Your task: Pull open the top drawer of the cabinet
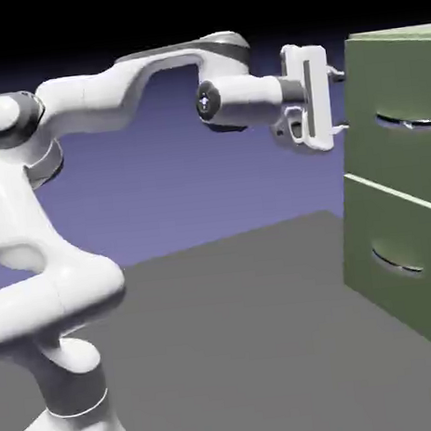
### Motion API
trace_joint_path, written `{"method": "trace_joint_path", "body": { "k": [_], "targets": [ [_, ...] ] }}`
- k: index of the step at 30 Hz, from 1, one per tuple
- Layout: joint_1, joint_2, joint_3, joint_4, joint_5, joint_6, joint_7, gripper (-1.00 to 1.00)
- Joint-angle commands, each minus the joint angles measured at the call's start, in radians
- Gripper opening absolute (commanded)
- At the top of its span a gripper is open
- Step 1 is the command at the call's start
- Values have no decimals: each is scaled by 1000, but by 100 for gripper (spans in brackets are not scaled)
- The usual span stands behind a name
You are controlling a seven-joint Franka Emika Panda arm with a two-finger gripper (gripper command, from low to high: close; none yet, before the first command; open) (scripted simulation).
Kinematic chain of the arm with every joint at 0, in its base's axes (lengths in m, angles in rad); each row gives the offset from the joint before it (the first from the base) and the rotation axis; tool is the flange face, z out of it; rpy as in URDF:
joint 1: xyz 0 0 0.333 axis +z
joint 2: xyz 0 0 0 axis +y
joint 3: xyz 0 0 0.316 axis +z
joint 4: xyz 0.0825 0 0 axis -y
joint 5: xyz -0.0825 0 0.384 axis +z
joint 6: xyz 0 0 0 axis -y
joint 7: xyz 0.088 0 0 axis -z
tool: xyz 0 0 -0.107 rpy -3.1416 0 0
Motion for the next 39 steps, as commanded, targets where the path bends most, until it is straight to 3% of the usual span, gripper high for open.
{"method": "trace_joint_path", "body": {
  "k": [1, 10, 18, 19, 20, 39],
  "targets": [
    [-28, -6, 23, 14, 44, -7, -3, 0],
    [-277, -59, 231, 138, 435, -70, -32, 0],
    [-467, -95, 347, 338, 443, -29, 24, 0],
    [-467, -95, 347, 338, 443, -29, 24, -100],
    [-467, -95, 347, 338, 443, -29, 24, -100],
    [202, -155, -102, -333, 376, -142, -22, -100]
  ]
}}
